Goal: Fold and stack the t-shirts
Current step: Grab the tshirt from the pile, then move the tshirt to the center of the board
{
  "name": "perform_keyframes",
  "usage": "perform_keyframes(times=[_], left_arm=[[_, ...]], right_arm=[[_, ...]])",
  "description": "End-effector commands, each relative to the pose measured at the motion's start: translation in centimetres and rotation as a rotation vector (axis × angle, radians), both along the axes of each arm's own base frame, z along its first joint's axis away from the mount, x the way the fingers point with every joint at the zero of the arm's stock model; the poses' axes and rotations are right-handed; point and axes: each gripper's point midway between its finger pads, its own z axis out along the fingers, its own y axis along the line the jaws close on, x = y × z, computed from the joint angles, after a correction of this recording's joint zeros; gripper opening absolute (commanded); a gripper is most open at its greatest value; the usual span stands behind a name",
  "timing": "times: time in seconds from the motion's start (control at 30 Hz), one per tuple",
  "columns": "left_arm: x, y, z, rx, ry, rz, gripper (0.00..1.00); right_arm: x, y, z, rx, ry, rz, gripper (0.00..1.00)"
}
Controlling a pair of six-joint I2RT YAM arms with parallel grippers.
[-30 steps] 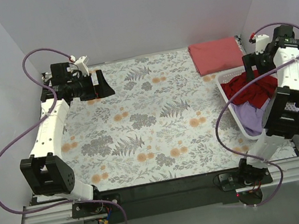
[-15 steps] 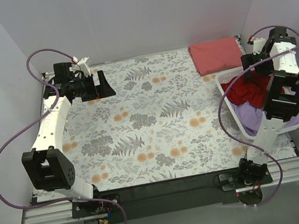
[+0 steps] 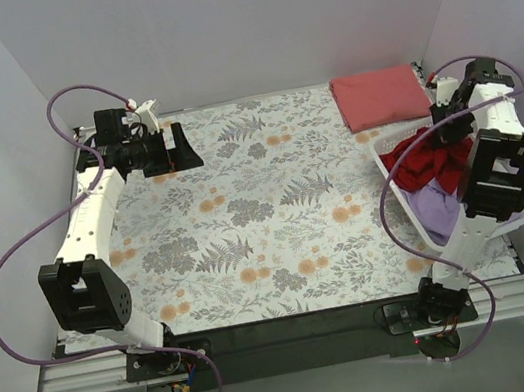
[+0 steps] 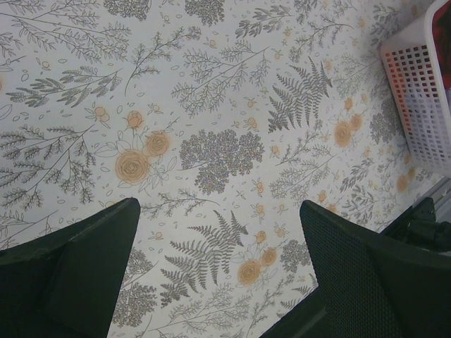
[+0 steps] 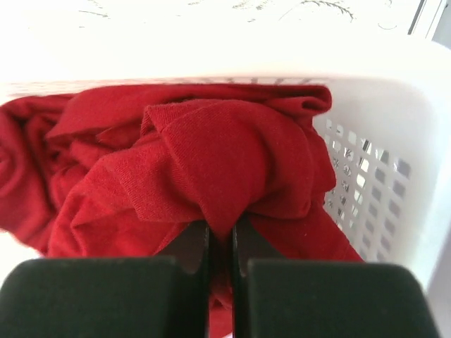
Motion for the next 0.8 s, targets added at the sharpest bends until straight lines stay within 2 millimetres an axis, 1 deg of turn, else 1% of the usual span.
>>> perform_keyframes(times=[0.0,0.03,0.07,0.1,0.13,0.17,0.27,0.3,0.33,0.37,0.4,0.43,0.47,0.5,0.53,0.57,0.6,0.63,0.67,0.7,0.73,0.77], left_arm=[[-0.1,-0.1,3.5,-0.020,-0.087,-0.007,0.98],[-0.1,0.0,3.7,-0.020,-0.092,-0.006,0.98],[-0.1,0.0,4.0,-0.020,-0.099,-0.004,0.98],[-0.2,0.0,4.4,-0.023,-0.105,0.001,0.98],[-0.3,0.0,4.5,-0.026,-0.104,0.001,0.98],[-0.2,0.0,4.8,-0.028,-0.108,0.005,0.98],[0.1,0.2,4.9,-0.028,-0.107,0.027,0.98],[0.3,0.4,5.0,-0.027,-0.109,0.042,0.98],[0.5,0.8,5.2,-0.039,-0.107,0.064,0.98],[0.7,1.0,5.4,-0.049,-0.109,0.076,0.98],[0.9,1.3,5.8,-0.059,-0.114,0.088,0.97],[1.2,1.8,6.2,-0.082,-0.109,0.109,0.97],[1.3,2.0,6.4,-0.092,-0.108,0.118,0.97],[1.6,2.1,7.1,-0.101,-0.119,0.121,0.97],[2.0,3.6,7.4,-0.113,-0.121,0.159,0.97],[2.1,4.1,7.8,-0.123,-0.125,0.174,0.97],[2.4,4.5,8.0,-0.129,-0.127,0.187,0.97],[2.7,5.4,8.8,-0.134,-0.145,0.210,0.97],[2.8,5.8,9.2,-0.150,-0.145,0.223,0.97],[2.9,6.3,9.5,-0.159,-0.151,0.234,0.97],[3.2,7.3,9.7,-0.164,-0.157,0.255,0.97],[3.3,7.6,10.3,-0.171,-0.168,0.263,0.96]], right_arm=[[-0.4,1.6,5.1,0.030,-0.088,0.026,0.01],[-0.3,2.0,6.9,0.032,-0.131,0.034,0.01],[0.2,2.0,9.1,0.024,-0.183,0.043,0.01],[0.0,2.4,10.4,0.033,-0.205,0.056,0.01],[-0.1,3.0,12.5,0.035,-0.256,0.071,0.01],[0.4,3.2,15.1,0.026,-0.323,0.090,0.01],[0.3,5.2,19.7,0.034,-0.433,0.151,0.01],[0.3,5.8,21.9,0.029,-0.487,0.176,0.01],[0.2,6.8,23.5,0.042,-0.534,0.206,0.01],[0.2,8.2,24.7,0.059,-0.565,0.241,0.01],[0.1,9.3,27.2,0.057,-0.631,0.276,0.01],[-0.1,10.5,28.6,0.081,-0.672,0.314,0.01],[-0.2,12.3,30.0,0.109,-0.706,0.350,0.01],[-0.3,13.5,31.7,0.124,-0.757,0.381,0.01],[-0.6,14.7,33.9,0.143,-0.818,0.412,0.01],[-0.8,16.7,35.1,0.166,-0.853,0.455,0.01],[-0.7,17.9,36.7,0.177,-0.905,0.480,0.01],[-1.3,19.3,38.1,0.184,-0.950,0.518,0.01],[-2.0,22.0,39.0,0.211,-0.983,0.589,0.01],[-2.7,23.1,40.9,0.217,-1.053,0.622,0.01],[-3.5,25.1,41.7,0.247,-1.084,0.673,0.01],[-4.1,27.4,42.0,0.293,-1.095,0.722,0.01]])
